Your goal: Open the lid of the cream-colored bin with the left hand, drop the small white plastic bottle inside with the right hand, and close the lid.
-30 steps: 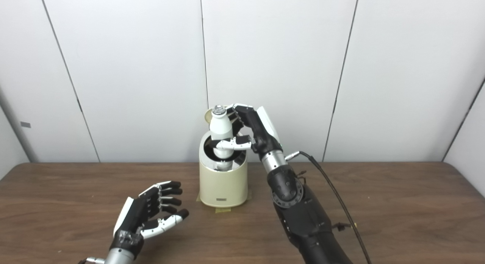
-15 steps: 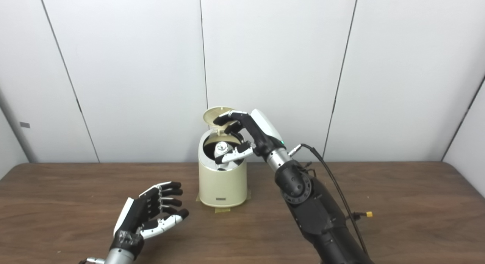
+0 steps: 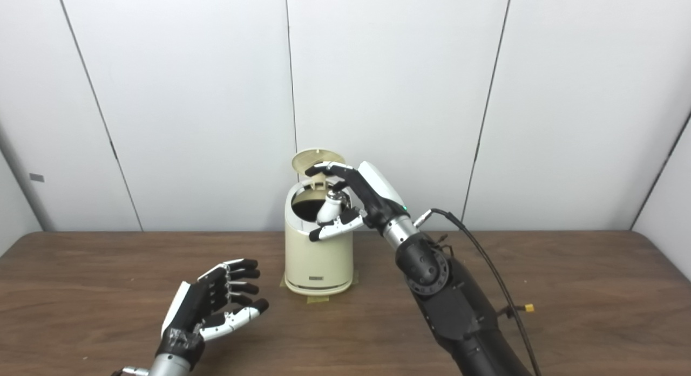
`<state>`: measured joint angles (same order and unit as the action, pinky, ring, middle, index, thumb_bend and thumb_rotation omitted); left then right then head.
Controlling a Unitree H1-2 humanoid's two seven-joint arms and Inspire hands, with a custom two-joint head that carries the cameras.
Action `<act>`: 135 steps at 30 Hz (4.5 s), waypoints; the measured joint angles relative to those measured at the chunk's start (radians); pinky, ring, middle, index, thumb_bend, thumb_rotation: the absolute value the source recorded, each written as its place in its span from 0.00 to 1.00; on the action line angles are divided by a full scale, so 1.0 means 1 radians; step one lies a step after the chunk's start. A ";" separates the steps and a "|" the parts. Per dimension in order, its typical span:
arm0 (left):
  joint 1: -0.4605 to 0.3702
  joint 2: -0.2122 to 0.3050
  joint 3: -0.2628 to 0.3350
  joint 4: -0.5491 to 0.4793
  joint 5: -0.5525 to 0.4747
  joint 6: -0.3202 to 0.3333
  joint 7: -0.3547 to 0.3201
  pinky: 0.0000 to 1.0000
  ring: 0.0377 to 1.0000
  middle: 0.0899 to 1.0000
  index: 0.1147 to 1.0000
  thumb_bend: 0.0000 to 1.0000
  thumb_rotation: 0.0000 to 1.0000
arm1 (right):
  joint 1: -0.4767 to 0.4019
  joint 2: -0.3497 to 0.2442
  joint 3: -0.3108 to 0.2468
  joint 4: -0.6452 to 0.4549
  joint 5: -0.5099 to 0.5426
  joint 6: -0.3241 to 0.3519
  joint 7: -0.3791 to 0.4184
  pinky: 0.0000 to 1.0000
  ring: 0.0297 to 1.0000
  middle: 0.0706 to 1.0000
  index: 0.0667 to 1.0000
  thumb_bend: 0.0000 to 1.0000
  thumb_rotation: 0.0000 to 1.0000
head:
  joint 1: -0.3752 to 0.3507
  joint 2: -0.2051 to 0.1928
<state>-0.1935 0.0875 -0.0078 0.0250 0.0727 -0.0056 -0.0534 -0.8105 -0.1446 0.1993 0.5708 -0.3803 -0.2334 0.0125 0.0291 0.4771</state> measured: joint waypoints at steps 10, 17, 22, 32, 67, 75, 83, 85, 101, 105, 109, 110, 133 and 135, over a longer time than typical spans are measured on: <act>0.001 0.006 0.000 0.000 0.000 0.000 0.000 0.57 0.62 0.68 0.70 0.69 0.06 | 0.090 0.010 -0.080 -0.160 0.066 -0.047 -0.049 0.33 0.41 0.57 0.54 0.79 0.00 | -0.005 0.002; 0.001 0.011 -0.001 0.000 0.001 0.001 0.000 0.57 0.62 0.68 0.70 0.69 0.05 | 0.153 -0.005 -0.123 -0.208 0.108 -0.145 -0.061 0.30 0.38 0.54 0.57 0.78 0.02 | -0.012 0.000; 0.001 0.013 -0.002 0.000 0.001 0.001 0.000 0.56 0.62 0.68 0.70 0.69 0.06 | 0.171 -0.025 -0.183 -0.230 0.207 -0.192 -0.072 0.30 0.39 0.55 0.59 0.77 0.02 | -0.011 -0.005; 0.001 0.021 -0.001 0.000 0.000 0.001 0.000 0.57 0.63 0.69 0.71 0.69 0.08 | 0.354 -0.048 -0.235 -0.266 0.360 -0.020 0.009 0.62 0.63 0.77 0.77 0.78 0.16 | 0.003 -0.006; -0.484 0.121 -0.074 0.109 0.166 0.120 -0.039 0.89 1.00 1.00 0.97 0.96 0.39 | 0.516 0.052 -0.285 -0.290 0.494 -0.003 0.041 0.55 0.65 0.75 0.77 0.80 0.24 | 0.032 -0.028; -0.561 0.164 -0.159 0.207 0.261 0.141 -0.084 1.00 1.00 1.00 0.96 1.00 0.47 | 0.519 0.055 -0.283 -0.295 0.481 -0.001 0.035 0.53 0.63 0.75 0.76 0.80 0.25 | 0.029 -0.029; -0.612 0.183 -0.202 0.253 0.302 0.108 -0.110 0.91 0.99 0.94 0.90 1.00 0.45 | 0.521 0.059 -0.284 -0.301 0.490 0.004 0.034 0.50 0.61 0.74 0.75 0.78 0.25 | 0.023 -0.029; -0.615 0.183 -0.212 0.257 0.307 0.101 -0.117 0.87 0.97 0.91 0.88 1.00 0.45 | 0.521 0.060 -0.283 -0.301 0.489 0.004 0.033 0.50 0.60 0.74 0.75 0.78 0.26 | 0.021 -0.028; -0.634 0.193 -0.266 0.292 0.327 0.064 -0.196 1.00 1.00 0.93 0.87 1.00 0.44 | 0.521 0.072 -0.281 -0.302 0.475 0.003 0.024 0.45 0.57 0.72 0.74 0.72 0.23 | -0.002 -0.028; -0.634 0.191 -0.271 0.295 0.340 0.064 -0.198 1.00 1.00 0.92 0.86 0.99 0.42 | 0.521 0.073 -0.282 -0.304 0.477 0.004 0.024 0.44 0.57 0.72 0.73 0.72 0.22 | -0.003 -0.028; -0.634 0.191 -0.271 0.292 0.341 0.065 -0.218 1.00 1.00 0.93 0.87 0.99 0.43 | 0.530 0.083 -0.281 -0.325 0.479 0.015 0.022 0.43 0.56 0.72 0.73 0.72 0.22 | -0.008 -0.023; -0.634 0.191 -0.272 0.288 0.341 0.067 -0.227 1.00 1.00 0.93 0.87 0.99 0.42 | 0.530 0.085 -0.281 -0.325 0.479 0.019 0.022 0.43 0.56 0.72 0.73 0.72 0.22 | -0.008 -0.021; -0.601 0.230 -0.266 0.145 0.354 0.103 -0.318 0.98 1.00 0.92 0.86 0.98 0.42 | 0.538 0.104 -0.277 -0.365 0.495 0.072 0.020 0.43 0.54 0.71 0.73 0.74 0.18 | -0.017 -0.002; -0.593 0.233 -0.266 0.142 0.354 0.103 -0.319 0.99 1.00 0.91 0.85 0.98 0.42 | 0.538 0.104 -0.278 -0.365 0.495 0.073 0.020 0.42 0.54 0.71 0.73 0.74 0.18 | -0.018 -0.002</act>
<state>-0.7865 0.3208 -0.2739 0.1671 0.4263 0.0972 -0.3727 -0.2729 -0.0409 -0.0783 0.2061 0.1151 -0.1607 0.0325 0.0107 0.4755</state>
